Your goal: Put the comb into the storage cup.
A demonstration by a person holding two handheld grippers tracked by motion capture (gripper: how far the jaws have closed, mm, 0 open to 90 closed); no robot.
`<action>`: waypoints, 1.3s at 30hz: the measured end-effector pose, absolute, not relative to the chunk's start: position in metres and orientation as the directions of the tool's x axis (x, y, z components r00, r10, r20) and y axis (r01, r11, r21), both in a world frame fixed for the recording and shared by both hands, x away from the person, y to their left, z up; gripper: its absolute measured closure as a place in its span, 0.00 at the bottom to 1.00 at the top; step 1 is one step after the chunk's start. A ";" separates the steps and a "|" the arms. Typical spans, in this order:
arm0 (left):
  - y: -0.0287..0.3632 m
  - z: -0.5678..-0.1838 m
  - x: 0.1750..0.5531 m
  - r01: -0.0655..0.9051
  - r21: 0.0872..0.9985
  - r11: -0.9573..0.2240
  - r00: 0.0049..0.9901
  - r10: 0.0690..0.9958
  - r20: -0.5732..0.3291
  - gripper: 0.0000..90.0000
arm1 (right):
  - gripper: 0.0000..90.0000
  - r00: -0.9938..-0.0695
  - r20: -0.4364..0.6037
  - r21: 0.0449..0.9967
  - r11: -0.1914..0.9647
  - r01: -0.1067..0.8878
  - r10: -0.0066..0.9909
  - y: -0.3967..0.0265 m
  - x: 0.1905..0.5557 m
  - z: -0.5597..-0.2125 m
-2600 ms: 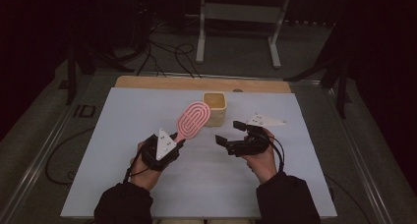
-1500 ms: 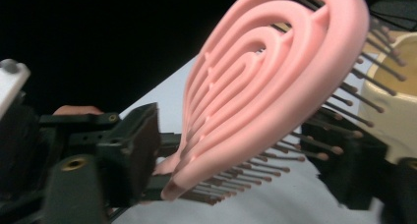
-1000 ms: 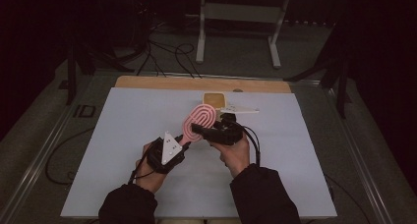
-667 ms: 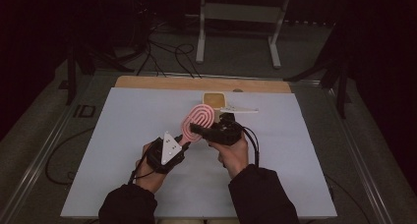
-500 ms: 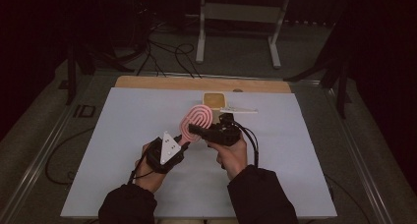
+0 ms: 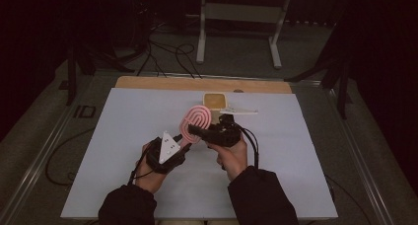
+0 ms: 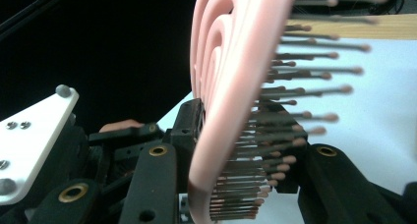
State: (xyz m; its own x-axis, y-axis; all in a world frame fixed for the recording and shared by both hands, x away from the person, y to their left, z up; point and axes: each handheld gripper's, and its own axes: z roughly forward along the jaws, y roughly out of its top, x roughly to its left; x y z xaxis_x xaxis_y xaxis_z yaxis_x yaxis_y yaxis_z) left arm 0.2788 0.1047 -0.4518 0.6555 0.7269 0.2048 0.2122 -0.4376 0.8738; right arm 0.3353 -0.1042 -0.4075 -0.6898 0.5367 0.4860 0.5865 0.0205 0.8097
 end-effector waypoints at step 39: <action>0.211 -0.469 0.254 0.396 0.904 -0.161 0.501 0.863 -0.066 0.00 | 0.71 -0.666 0.467 0.820 -0.003 0.572 0.582 -0.131 0.343 -0.402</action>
State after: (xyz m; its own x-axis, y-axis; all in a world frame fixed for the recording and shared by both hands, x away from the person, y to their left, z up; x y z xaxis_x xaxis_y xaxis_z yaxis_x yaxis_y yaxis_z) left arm 0.2536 0.2113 -0.4690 0.5008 0.8630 -0.0662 0.3961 -0.1606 0.9041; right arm 0.3427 -0.1306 -0.4022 -0.6664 0.5815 0.4666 0.5718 -0.0030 0.8204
